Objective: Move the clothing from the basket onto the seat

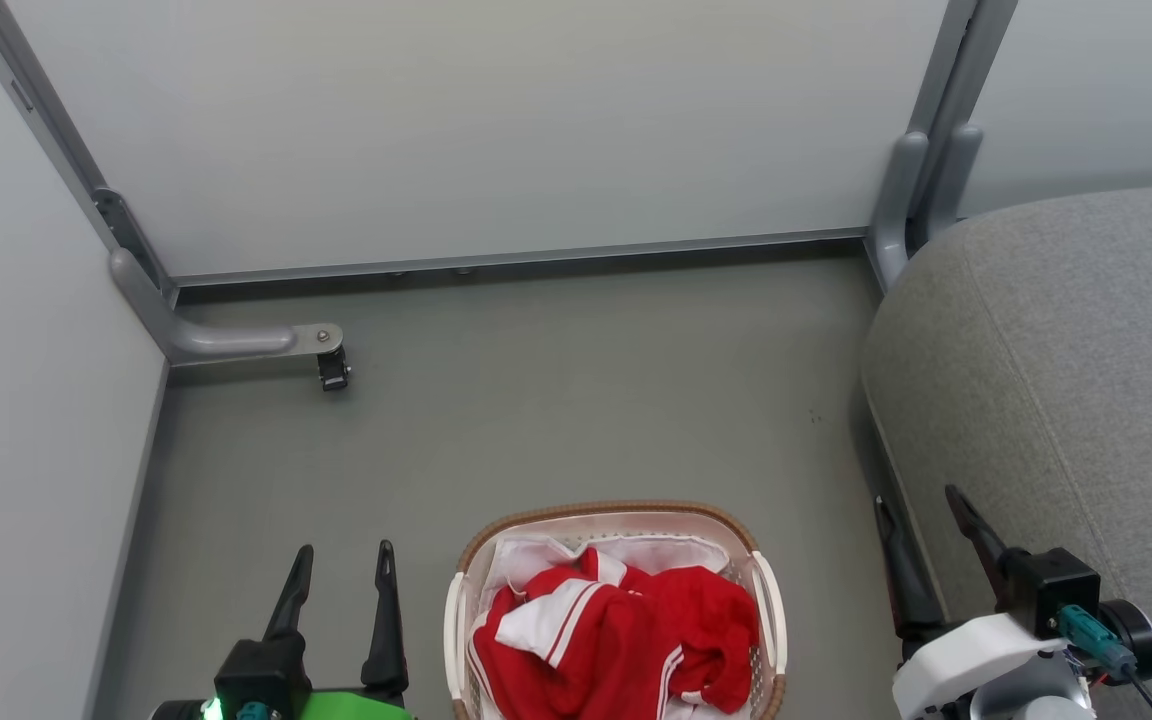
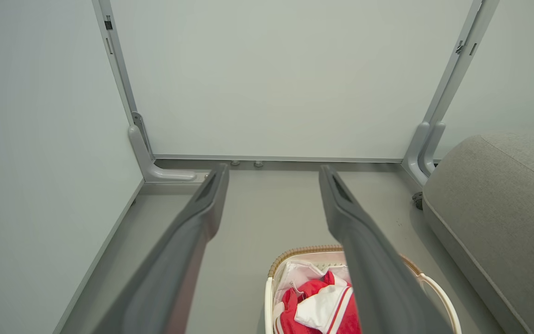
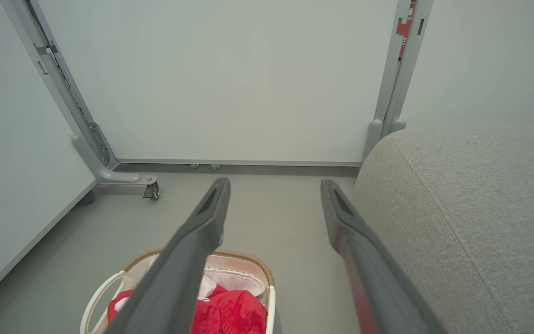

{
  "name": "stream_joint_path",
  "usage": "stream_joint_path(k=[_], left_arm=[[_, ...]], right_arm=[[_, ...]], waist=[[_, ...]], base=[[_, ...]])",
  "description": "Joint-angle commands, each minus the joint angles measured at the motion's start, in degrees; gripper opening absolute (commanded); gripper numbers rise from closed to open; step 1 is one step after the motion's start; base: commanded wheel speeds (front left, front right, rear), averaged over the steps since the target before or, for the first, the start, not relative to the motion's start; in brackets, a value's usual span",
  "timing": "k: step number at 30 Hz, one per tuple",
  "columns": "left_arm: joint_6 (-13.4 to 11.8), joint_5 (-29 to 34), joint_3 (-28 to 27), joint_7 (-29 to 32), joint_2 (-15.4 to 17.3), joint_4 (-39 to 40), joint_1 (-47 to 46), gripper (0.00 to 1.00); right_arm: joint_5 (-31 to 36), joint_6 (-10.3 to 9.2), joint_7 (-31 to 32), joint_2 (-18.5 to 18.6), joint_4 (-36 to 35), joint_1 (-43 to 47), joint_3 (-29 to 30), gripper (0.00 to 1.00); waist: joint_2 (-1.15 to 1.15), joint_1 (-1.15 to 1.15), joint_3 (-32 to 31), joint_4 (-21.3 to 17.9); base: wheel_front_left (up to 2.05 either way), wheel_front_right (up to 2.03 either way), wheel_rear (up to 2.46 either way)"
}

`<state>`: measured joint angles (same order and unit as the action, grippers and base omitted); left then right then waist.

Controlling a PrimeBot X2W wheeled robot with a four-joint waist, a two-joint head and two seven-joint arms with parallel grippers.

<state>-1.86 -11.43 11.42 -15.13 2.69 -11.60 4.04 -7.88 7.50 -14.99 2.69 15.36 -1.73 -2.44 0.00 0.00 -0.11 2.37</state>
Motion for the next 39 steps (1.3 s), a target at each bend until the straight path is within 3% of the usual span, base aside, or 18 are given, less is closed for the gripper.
stream_joint_path(k=[1, 24, 32, 39], left_arm=[[0.0, -0.1, 0.1, 0.0, 0.4, -0.2, 0.2, 1.0], [0.8, 2.7, 0.5, 0.0, 0.4, 0.4, -1.8, 1.0], [2.9, 5.8, 1.8, 0.0, 0.3, 0.6, -7.2, 1.0], [6.3, 10.6, 5.5, 0.0, 1.0, -2.0, -17.5, 1.0]], right_arm=[[0.1, -0.02, -0.3, 0.4, 0.2, 0.2, 0.2, 1.0], [0.4, -0.02, -0.3, 0.4, -0.9, -0.7, 1.2, 1.0], [1.1, -0.02, -0.3, 0.4, -2.7, -3.3, 2.3, 1.0], [1.8, -0.02, -0.3, 0.3, -4.3, -7.4, 3.2, 1.0]], waist=[[0.0, 0.0, 0.0, 0.0], [0.0, 0.0, 2.1, 0.0], [0.0, 0.0, 7.8, -0.6], [0.0, 0.0, 15.9, -1.6]], base=[[0.0, 0.0, 0.0], [0.0, 0.0, 0.0], [0.0, 0.0, 0.0], [0.0, 0.0, 0.0]])
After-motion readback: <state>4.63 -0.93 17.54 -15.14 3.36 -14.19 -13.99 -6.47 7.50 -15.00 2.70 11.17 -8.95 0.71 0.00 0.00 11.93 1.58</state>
